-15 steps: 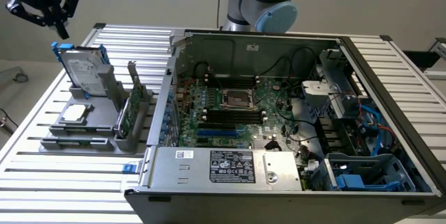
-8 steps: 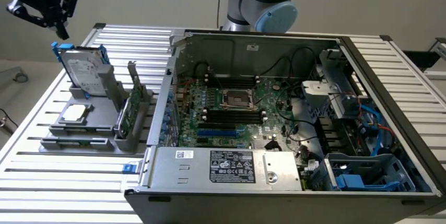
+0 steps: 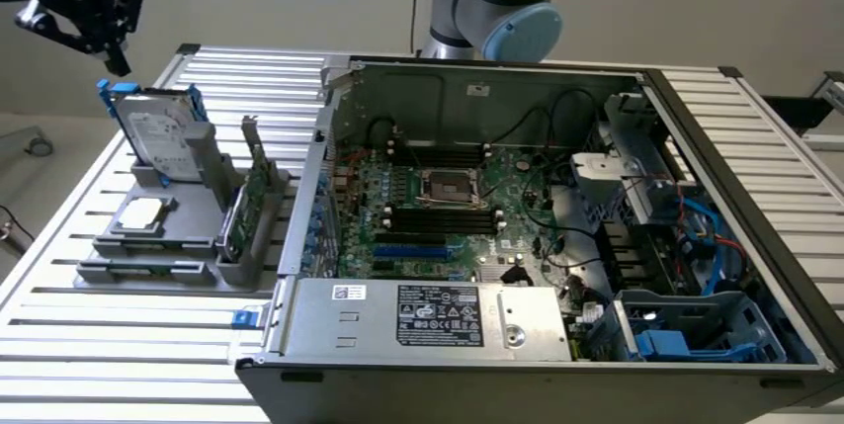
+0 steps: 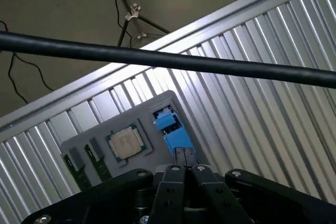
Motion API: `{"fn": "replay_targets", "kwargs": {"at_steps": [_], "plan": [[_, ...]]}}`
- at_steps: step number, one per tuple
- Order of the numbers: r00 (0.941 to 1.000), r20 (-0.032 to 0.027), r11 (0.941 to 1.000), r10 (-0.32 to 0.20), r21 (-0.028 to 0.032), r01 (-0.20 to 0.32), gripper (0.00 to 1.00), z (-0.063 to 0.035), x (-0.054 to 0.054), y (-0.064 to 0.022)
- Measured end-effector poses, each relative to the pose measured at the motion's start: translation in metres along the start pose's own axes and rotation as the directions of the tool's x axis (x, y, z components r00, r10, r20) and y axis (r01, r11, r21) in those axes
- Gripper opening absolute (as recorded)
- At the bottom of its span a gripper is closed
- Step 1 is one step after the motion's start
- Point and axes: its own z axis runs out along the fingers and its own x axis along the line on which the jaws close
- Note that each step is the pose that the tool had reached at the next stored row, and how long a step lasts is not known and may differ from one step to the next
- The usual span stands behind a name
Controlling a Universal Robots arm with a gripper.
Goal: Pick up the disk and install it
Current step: 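Pick up the disk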
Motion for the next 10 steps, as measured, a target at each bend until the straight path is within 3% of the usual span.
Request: {"fn": "replay_targets", "kwargs": {"at_steps": [5,10], "plan": [[0.9958,-0.0049,0.9958,-0.091,-0.0001,0.091,0.11,0.0005,0.0000,0.0000],[0.9835,-0.0100,0.9835,-0.181,-0.0015,0.181,0.11,0.0009,0.0000,0.0000]]}}
